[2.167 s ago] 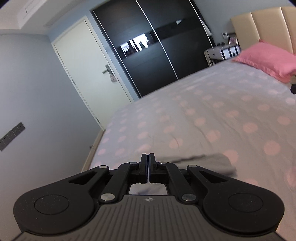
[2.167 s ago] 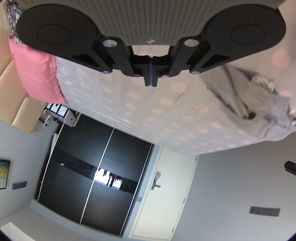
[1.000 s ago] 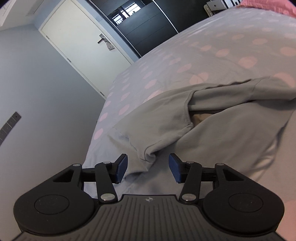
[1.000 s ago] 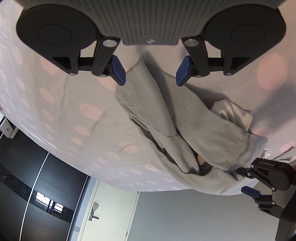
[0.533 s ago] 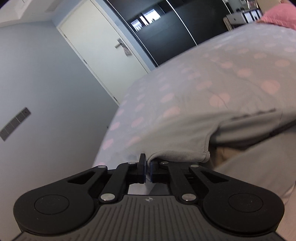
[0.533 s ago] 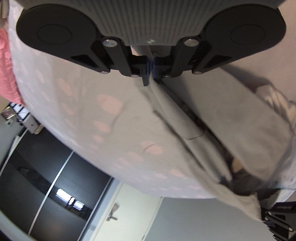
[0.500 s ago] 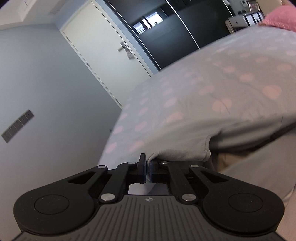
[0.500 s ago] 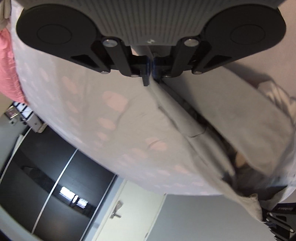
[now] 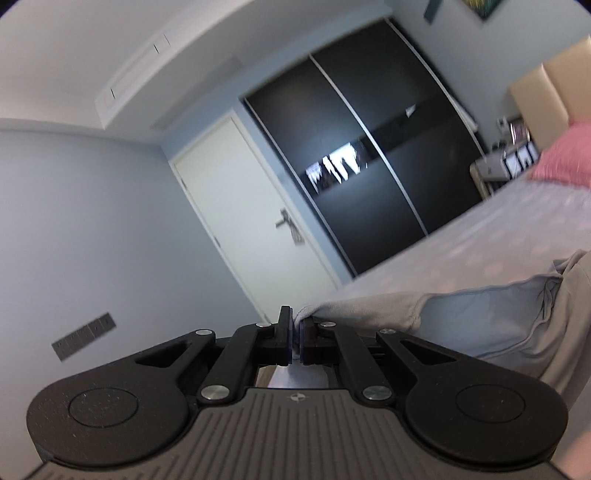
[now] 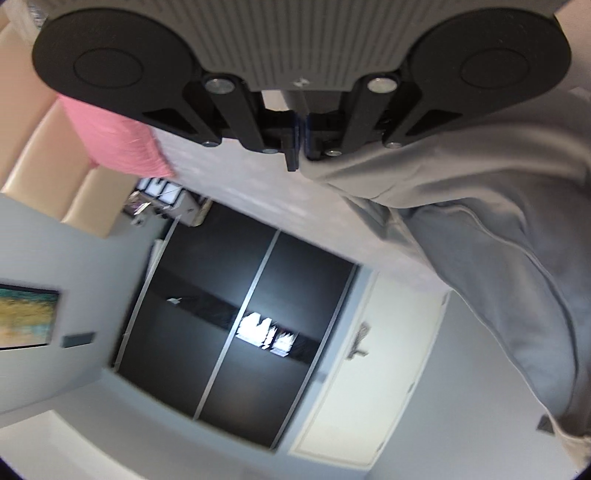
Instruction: Fold clothes
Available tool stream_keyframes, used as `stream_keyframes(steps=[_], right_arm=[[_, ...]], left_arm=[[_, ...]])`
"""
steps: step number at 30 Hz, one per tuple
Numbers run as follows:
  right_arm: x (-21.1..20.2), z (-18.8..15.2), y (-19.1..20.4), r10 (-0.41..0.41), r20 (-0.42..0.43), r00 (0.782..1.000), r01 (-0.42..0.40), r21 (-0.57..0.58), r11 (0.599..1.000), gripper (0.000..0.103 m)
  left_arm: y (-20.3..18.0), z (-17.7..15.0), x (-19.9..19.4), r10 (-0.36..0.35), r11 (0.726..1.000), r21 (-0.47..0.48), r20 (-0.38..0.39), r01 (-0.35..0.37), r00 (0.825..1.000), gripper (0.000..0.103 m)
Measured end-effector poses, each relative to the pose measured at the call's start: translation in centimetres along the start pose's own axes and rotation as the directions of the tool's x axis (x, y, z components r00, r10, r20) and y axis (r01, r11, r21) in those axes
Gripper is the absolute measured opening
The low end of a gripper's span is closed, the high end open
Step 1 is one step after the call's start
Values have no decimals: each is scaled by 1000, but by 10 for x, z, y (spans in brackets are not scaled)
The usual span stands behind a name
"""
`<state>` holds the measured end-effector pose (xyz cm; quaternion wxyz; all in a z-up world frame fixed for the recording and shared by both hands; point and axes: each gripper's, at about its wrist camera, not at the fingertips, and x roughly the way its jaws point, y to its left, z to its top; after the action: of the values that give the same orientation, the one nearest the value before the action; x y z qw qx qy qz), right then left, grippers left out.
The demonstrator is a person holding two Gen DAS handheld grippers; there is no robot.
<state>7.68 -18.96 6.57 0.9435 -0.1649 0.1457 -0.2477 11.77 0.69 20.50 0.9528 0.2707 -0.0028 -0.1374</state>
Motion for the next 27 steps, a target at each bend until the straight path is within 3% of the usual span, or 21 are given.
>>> stream_keyframes(steps=[8, 11, 14, 17, 20, 24, 27], right_arm=[[-95, 16, -123, -159, 83, 984, 153, 70, 986, 3], [-117, 14, -152, -136, 42, 990, 134, 42, 990, 3], [-127, -8, -162, -65, -56, 996, 65, 4, 998, 3], [-129, -46, -152, -33, -141, 989, 24, -66, 998, 3], [-123, -93, -137, 37, -277, 960, -66, -96, 993, 3], [-116, -151, -109, 141, -423, 895, -204, -108, 973, 3], [-112, -180, -89, 243, -511, 824, -323, -74, 943, 3]], left_arm=[[8, 68, -85, -92, 988, -116, 124, 107, 988, 2], [5, 73, -93, -169, 975, -133, 88, 180, 982, 2], [-12, 57, -79, -262, 955, -146, -12, 257, 965, 2], [-37, 30, -57, -343, 933, -160, -126, 322, 931, 2], [-70, -12, -31, -396, 917, -156, -263, 366, 880, 2], [-110, -69, 1, -422, 905, -152, -433, 397, 797, 2], [-128, -106, 12, -415, 905, -155, -528, 396, 741, 2]])
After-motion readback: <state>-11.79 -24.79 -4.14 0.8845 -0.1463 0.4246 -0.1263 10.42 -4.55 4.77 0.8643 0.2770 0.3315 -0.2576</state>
